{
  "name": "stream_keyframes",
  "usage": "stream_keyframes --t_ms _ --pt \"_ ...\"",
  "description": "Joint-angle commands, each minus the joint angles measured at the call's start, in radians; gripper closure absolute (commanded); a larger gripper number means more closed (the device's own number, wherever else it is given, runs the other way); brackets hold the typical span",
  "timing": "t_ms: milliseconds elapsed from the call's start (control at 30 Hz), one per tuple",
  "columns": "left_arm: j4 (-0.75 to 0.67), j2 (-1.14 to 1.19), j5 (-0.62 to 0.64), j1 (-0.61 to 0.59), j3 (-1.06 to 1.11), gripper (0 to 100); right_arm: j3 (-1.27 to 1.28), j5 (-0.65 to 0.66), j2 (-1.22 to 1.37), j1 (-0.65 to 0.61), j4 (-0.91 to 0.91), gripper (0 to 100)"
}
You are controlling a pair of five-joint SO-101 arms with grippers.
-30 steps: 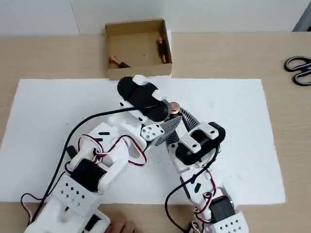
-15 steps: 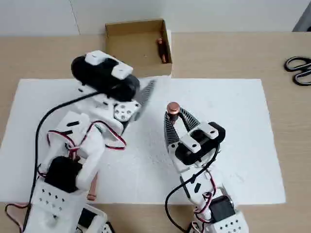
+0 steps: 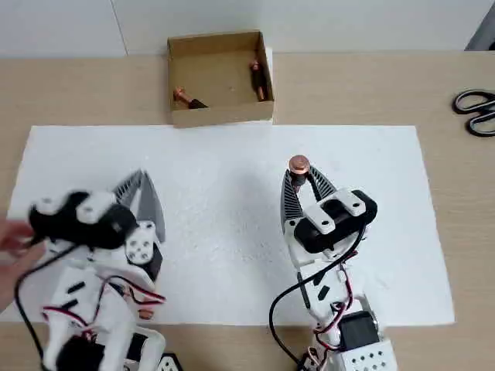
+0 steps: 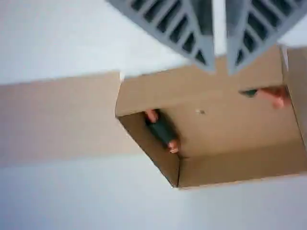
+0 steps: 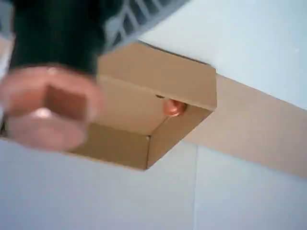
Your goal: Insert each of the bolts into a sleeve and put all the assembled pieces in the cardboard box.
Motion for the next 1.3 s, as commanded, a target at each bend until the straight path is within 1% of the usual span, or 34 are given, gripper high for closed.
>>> stream_keyframes --t_ms 0,100,167,267,367,467,567,667,767,867,1067,1200,1267 --pt "-0.11 -0.044 0.009 -0.009 0.128 99 -0.114 0.006 -0.018 0.007 0.001 99.5" --pt "-0.265 -0.048 0.011 -0.003 0.177 99 -0.161 0.089 -0.001 0.016 0.001 99.5" --pt "-0.338 -0.051 0.011 -0.008 0.208 99 -0.186 0.135 0.041 0.056 -0.001 99.5" --pt "-0.344 -0.052 0.011 -0.008 0.236 99 -0.267 0.133 0.147 0.117 -0.008 99.5" --pt "-0.345 -0.054 0.011 -0.009 0.237 99 -0.397 0.106 0.311 0.142 -0.008 99.5" --pt "-0.345 -0.054 0.011 -0.009 0.237 99 -0.559 0.072 0.536 0.147 -0.01 99.5" --pt "-0.345 -0.055 0.011 -0.009 0.236 99 -0.735 0.072 0.8 0.147 -0.015 99.5" --pt "-0.345 -0.055 0.011 -0.009 0.236 99 -0.901 0.072 1.058 0.147 -0.076 99.5" --pt "-0.345 -0.055 0.011 -0.011 0.236 99 -1.04 0.072 1.282 0.137 -0.153 99.5" --pt "-0.345 -0.055 0.011 -0.011 0.236 99 -1.177 0.072 1.481 0.12 -0.188 99.5" --pt "-0.345 -0.055 0.011 -0.011 0.236 99 -1.498 0.074 1.814 0.09 -0.182 99.5" --pt "-0.345 -0.055 0.011 -0.011 0.236 99 -1.7 0.08 1.949 0.05 -0.168 99.5" --pt "-0.345 -0.055 0.011 -0.011 0.236 99 -1.803 0.091 2.009 0.035 -0.114 99.5"
